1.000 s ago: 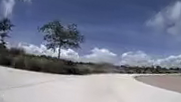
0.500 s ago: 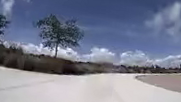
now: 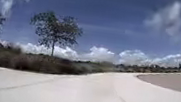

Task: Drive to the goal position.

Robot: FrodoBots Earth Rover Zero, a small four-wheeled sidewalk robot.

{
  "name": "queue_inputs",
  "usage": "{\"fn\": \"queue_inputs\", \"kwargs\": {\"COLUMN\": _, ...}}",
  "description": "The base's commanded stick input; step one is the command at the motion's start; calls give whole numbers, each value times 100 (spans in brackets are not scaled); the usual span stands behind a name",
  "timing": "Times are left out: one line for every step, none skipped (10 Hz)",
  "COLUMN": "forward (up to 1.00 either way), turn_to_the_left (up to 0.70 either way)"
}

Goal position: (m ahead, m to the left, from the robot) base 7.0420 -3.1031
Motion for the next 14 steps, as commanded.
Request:
{"fn": "queue_inputs", "kwargs": {"forward": 85, "turn_to_the_left": 4}}
{"fn": "queue_inputs", "kwargs": {"forward": 85, "turn_to_the_left": 4}}
{"fn": "queue_inputs", "kwargs": {"forward": 85, "turn_to_the_left": -15}}
{"fn": "queue_inputs", "kwargs": {"forward": 85, "turn_to_the_left": -30}}
{"fn": "queue_inputs", "kwargs": {"forward": 85, "turn_to_the_left": -30}}
{"fn": "queue_inputs", "kwargs": {"forward": 85, "turn_to_the_left": -14}}
{"fn": "queue_inputs", "kwargs": {"forward": 85, "turn_to_the_left": 4}}
{"fn": "queue_inputs", "kwargs": {"forward": 85, "turn_to_the_left": 4}}
{"fn": "queue_inputs", "kwargs": {"forward": 85, "turn_to_the_left": 4}}
{"fn": "queue_inputs", "kwargs": {"forward": 85, "turn_to_the_left": 4}}
{"fn": "queue_inputs", "kwargs": {"forward": 85, "turn_to_the_left": 4}}
{"fn": "queue_inputs", "kwargs": {"forward": 85, "turn_to_the_left": 4}}
{"fn": "queue_inputs", "kwargs": {"forward": 85, "turn_to_the_left": 4}}
{"fn": "queue_inputs", "kwargs": {"forward": 85, "turn_to_the_left": 4}}
